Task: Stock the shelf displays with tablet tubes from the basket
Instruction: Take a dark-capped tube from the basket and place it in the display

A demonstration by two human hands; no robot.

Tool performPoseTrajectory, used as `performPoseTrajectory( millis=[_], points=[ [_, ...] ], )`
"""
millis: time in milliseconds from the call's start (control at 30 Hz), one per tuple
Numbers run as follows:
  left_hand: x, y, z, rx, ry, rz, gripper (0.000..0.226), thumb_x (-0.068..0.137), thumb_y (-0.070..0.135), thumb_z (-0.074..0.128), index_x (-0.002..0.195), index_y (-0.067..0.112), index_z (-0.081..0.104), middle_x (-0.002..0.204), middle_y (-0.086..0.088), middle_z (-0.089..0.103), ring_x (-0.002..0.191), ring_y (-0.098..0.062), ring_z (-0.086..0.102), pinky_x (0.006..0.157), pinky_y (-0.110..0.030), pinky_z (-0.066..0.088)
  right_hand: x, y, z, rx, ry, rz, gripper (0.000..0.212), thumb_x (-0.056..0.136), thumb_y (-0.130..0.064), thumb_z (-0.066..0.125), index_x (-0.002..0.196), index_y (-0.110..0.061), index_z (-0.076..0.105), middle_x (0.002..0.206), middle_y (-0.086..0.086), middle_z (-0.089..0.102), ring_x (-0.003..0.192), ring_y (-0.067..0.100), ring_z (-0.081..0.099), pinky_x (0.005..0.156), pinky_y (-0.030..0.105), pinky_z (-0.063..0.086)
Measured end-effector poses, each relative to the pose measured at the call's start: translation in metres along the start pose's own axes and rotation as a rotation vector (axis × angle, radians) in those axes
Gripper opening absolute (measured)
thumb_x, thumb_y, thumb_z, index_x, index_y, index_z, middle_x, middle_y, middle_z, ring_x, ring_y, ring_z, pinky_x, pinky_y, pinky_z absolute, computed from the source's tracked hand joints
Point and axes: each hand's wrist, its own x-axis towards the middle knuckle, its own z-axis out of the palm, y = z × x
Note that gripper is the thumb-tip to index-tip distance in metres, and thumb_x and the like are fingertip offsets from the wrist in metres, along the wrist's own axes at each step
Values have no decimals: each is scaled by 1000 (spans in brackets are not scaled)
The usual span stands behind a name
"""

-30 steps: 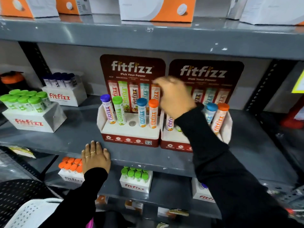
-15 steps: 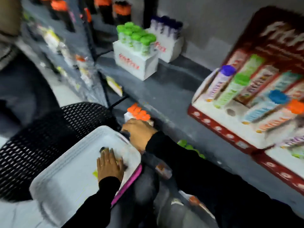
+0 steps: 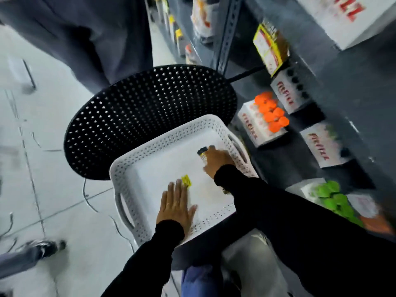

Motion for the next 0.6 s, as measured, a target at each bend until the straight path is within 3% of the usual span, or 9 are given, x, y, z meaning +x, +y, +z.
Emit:
performPoseTrajectory(
  millis=[67,167,267,300,367,433,467,533,600],
  points=[
    [1,-2,4,20,17,-13,71,92,52,1,144,5,12,151,-9,18,141,-20,-20,114,-36,-3,3,-2,8,6,9,25,56,88,-16,61,135,-5,33,126,20,54,118,38,50,90,44,47],
    [-3,-2,6,14,14,-15,69,93,52,2,145,7,2,153,-8,13,141,-20,-19,114,-36,-4,-5,-1,3,-37,-13,2,54,85,-16,62,131,-7,35,119,20,58,106,38,57,75,40,47],
    [-5,-6,5,-11,41,-3,68,92,52,4,145,10,-6,155,-1,-17,142,-19,-18,114,-35,-4,-30,5,-28,-80,-70,-60,42,84,-14,63,125,-11,51,118,15,61,93,33,61,67,29,41],
    [-5,-4,1,-20,35,-4,68,92,52,4,145,10,-5,155,0,-19,142,-20,-15,114,-34,-5,-40,8,-41,-101,-81,-77,39,82,-14,66,120,-10,57,117,14,63,93,32,62,67,27,42],
    [-5,2,-8,-59,8,-26,71,92,52,2,144,5,13,156,-5,4,143,-25,10,114,-32,0,-62,17,-69,-149,-60,-99,35,75,-16,70,108,-6,61,111,14,66,96,31,65,64,25,43],
    [-1,18,-29,-129,-33,-39,81,92,53,-1,130,-2,44,141,-16,43,126,-35,46,110,-39,26,-85,30,-100,-178,-4,-113,22,73,-17,71,90,-9,59,93,11,65,92,31,65,58,24,39],
    [5,28,-41,-136,-41,-12,84,93,52,-2,122,-4,53,130,-19,55,117,-37,55,102,-43,40,-98,36,-117,-183,26,-119,19,72,-16,71,77,-12,53,79,7,59,84,31,62,52,23,36],
    [22,53,-65,-134,21,67,84,94,49,-3,117,-6,56,124,-22,60,114,-39,56,92,-48,49,-123,49,-149,-186,65,-131,31,69,-15,74,66,-15,43,64,1,47,67,26,54,40,21,30],
    [44,90,-92,-204,119,165,79,94,49,2,122,-7,51,131,-25,52,123,-41,48,104,-45,37,-153,67,-177,-174,87,-137,31,67,-11,75,68,-14,44,58,0,48,43,15,51,31,20,33]
  ],
)
